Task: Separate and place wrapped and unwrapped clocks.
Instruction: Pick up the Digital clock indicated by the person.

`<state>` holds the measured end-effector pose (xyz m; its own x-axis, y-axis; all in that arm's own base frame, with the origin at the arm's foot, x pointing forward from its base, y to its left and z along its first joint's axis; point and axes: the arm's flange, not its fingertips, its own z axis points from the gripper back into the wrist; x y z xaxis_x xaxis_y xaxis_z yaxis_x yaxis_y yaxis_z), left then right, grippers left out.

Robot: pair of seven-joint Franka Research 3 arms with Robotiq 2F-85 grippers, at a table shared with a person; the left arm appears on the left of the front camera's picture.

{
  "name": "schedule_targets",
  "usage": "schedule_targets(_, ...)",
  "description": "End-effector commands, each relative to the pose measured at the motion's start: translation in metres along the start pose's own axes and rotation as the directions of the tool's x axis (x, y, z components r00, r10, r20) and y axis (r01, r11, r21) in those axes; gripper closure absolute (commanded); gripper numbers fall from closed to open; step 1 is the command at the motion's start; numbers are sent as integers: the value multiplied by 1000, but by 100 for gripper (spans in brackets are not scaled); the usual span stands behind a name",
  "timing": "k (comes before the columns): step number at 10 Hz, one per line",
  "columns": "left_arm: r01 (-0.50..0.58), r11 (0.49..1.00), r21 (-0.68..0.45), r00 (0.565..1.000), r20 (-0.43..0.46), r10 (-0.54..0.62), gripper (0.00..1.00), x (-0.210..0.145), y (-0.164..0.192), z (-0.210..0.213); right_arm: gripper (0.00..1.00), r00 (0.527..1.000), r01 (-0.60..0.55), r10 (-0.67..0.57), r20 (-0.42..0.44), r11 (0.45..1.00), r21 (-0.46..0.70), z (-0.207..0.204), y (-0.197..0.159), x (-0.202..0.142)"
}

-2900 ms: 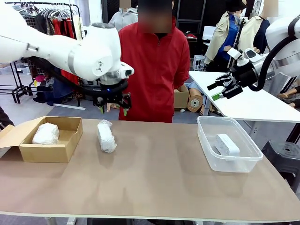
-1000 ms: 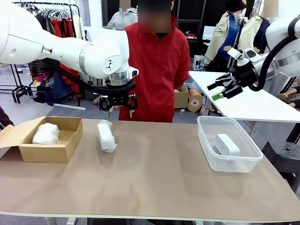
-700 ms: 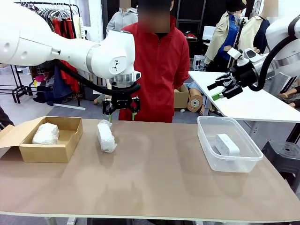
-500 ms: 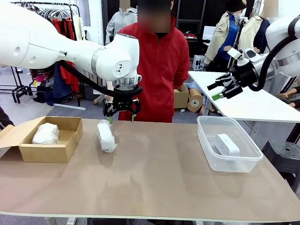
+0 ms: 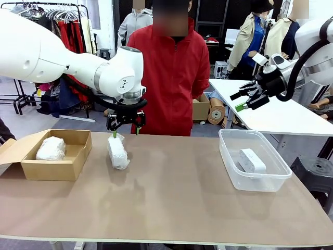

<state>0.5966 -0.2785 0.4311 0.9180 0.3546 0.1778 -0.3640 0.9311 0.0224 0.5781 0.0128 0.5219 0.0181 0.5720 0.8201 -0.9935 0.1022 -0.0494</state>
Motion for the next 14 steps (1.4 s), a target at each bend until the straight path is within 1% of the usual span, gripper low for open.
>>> schedule_targets(1, -4, 1000, -16, 1000, 11, 5, 0, -4, 14, -15, 0, 1000, -14, 14, 3, 1000, -7, 1, 1, 2)
schedule_targets(3, -12, 1000, -10, 1000, 12, 12, 0, -1, 25, -31, 0, 1000, -14, 14, 3, 1000, -7, 1, 1, 2)
schedule_targets(4, 16, 999, -37, 1000, 25, -16, 0, 1, 28, -41, 0, 1000, -14, 14, 3, 1000, -7, 1, 1, 2)
schedule_targets(7, 27, 999, -34, 999, 27, -26, 0, 4, 33, -58, 0, 1000, -14, 14, 3, 1000, -7, 1, 1, 2)
schedule_targets(12, 25, 1000, -6, 999, -37, -25, 0, 12, 41, -84, 0, 1000, -14, 14, 3, 1000, -7, 1, 1, 2)
schedule_targets(14, 42, 999, 12, 999, -30, -41, 40, 12, 41, -87, 0, 1000, -14, 14, 3, 1000, -7, 1, 1, 2)
